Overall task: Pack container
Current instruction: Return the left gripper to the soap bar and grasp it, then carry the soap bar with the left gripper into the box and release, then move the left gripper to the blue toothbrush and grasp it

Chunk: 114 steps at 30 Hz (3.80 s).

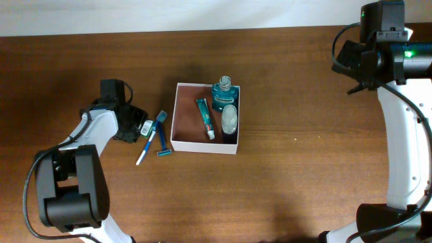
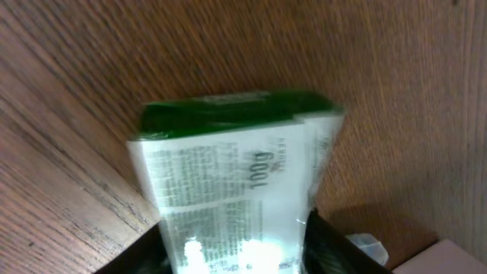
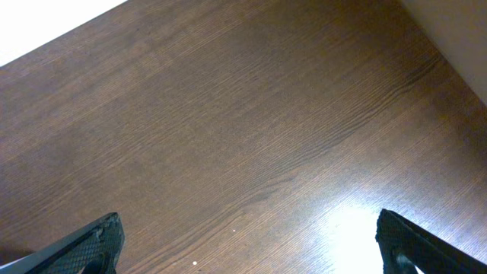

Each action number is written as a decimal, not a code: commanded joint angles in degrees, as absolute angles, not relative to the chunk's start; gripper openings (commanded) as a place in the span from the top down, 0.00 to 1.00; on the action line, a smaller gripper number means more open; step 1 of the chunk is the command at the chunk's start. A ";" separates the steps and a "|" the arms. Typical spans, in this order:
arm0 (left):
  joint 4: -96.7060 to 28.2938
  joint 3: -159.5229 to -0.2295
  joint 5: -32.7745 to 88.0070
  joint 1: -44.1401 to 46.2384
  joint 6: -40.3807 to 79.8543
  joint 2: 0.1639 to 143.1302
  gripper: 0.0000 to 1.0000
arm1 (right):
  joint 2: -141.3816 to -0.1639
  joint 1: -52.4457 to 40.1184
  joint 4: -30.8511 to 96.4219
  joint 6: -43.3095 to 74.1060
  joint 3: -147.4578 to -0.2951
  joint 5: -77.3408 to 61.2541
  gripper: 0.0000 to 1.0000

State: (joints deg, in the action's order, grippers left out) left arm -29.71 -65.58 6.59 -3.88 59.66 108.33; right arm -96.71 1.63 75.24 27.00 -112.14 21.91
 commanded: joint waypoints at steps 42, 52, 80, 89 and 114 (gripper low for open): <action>-36.82 -77.38 1.87 24.53 12.08 92.20 0.80 | -97.08 1.91 75.24 27.00 -112.46 22.04 0.01; -38.24 -77.38 1.83 24.56 12.05 96.53 0.51 | -97.08 1.91 75.24 27.00 -112.46 22.04 0.01; -59.66 -79.96 -6.44 7.33 11.64 91.55 0.37 | -97.08 1.91 75.22 27.00 -112.46 22.04 0.01; -58.43 -73.67 -6.31 7.33 10.55 97.76 0.57 | -97.08 1.91 75.24 27.00 -112.46 22.04 0.02; -44.51 -72.99 -4.75 6.85 2.92 114.43 0.69 | -97.08 1.91 75.24 27.00 -112.46 22.04 0.01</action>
State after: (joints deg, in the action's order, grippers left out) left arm -45.41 -73.38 -5.37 7.18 4.05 113.14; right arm -96.71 1.63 75.24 26.98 -112.14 21.91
